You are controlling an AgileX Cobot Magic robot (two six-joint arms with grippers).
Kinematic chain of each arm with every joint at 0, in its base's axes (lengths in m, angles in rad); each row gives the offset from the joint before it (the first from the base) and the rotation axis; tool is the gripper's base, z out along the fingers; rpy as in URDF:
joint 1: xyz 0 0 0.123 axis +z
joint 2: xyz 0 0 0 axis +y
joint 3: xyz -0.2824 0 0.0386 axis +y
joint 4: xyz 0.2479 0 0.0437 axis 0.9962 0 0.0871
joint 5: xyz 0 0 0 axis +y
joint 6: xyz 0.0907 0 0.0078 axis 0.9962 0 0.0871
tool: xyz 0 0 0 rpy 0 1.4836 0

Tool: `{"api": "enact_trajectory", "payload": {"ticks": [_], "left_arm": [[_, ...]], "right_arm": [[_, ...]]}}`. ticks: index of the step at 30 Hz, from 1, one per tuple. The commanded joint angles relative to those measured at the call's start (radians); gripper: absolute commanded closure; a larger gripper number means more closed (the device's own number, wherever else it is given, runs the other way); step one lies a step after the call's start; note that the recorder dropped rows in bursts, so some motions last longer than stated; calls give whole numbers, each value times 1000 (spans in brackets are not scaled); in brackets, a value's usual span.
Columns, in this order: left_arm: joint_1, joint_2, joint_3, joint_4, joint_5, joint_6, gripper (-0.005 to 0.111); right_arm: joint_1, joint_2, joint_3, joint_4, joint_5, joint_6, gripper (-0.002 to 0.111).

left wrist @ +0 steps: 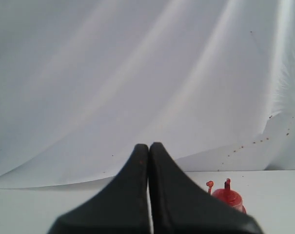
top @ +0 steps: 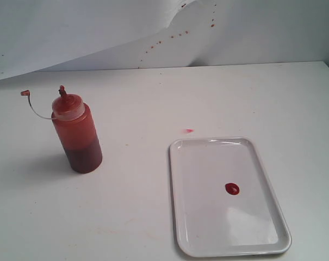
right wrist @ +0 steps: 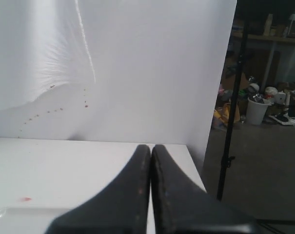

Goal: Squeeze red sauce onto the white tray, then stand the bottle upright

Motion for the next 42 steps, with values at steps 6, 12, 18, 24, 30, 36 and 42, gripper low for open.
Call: {"api": "enact_trajectory", "payload": {"ticks": [6, 12, 18, 24, 30, 36, 42], "left_arm": [[-7, -1, 321, -36, -425, -10, 107], [-7, -1, 501, -36, -653, -10, 107], [-7, -1, 641, -36, -777, -10, 107], [-7, -1, 691, -31, -689, 0, 107], [-7, -1, 691, -31, -646, -3, 107], [-7, -1, 691, -31, -623, -3, 107], [-7, -1, 691, -31, -616, -3, 107]], "right_arm": [[-4, -2, 341, -22, -448, -6, 108], [-4, -2, 554, -22, -694, -5, 108], [-4, -2, 724, -10, -925, -5, 108], [-4, -2, 769, -12, -774, -7, 108], [-4, -2, 769, 17, -690, -7, 108], [-4, -2, 769, 17, -690, -7, 108], [-4, -2, 769, 17, -690, -5, 108]]}}
